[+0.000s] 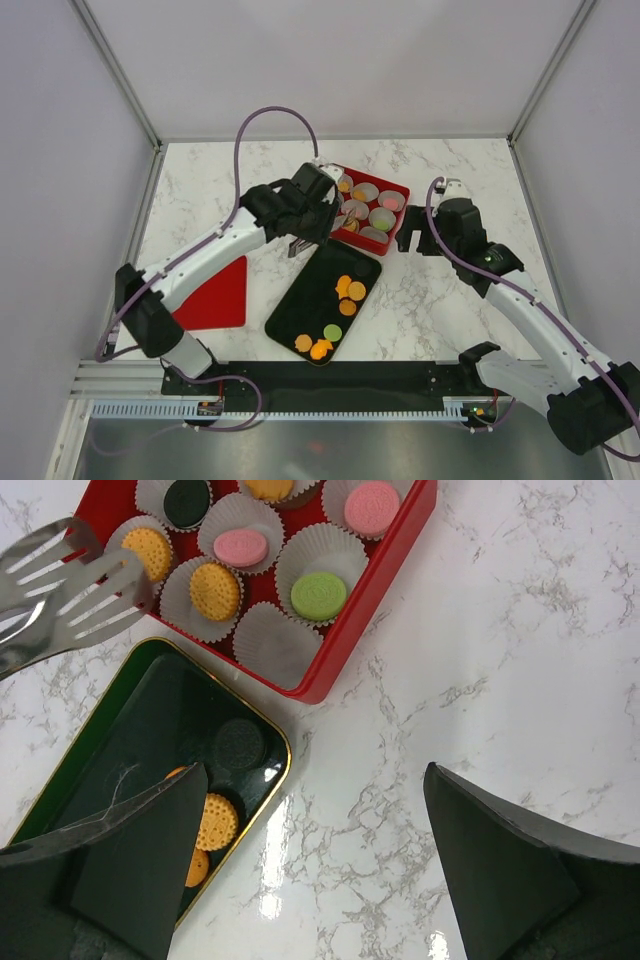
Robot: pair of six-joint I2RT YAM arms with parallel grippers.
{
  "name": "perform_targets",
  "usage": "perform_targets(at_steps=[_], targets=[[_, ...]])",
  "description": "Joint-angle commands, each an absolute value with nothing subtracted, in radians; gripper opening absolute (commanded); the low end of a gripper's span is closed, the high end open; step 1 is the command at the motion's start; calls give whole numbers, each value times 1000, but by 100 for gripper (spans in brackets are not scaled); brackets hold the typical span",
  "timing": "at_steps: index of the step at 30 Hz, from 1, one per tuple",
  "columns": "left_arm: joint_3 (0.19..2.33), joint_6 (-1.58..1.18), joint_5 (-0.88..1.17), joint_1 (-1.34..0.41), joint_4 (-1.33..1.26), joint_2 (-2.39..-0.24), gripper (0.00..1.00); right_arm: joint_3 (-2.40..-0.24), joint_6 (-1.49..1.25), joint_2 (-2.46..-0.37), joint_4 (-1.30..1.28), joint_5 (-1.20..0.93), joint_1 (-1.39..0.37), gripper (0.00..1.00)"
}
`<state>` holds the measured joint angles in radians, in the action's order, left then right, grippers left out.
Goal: Pack the cookies
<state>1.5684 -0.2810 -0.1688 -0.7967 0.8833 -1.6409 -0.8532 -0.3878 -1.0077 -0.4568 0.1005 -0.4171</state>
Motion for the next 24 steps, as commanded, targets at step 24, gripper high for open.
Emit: perform_targets(at_steps=[24], targets=[[1098,-489,-176,-1077,923,-1241,54,-834,-379,-956,-433,66,-374,98]])
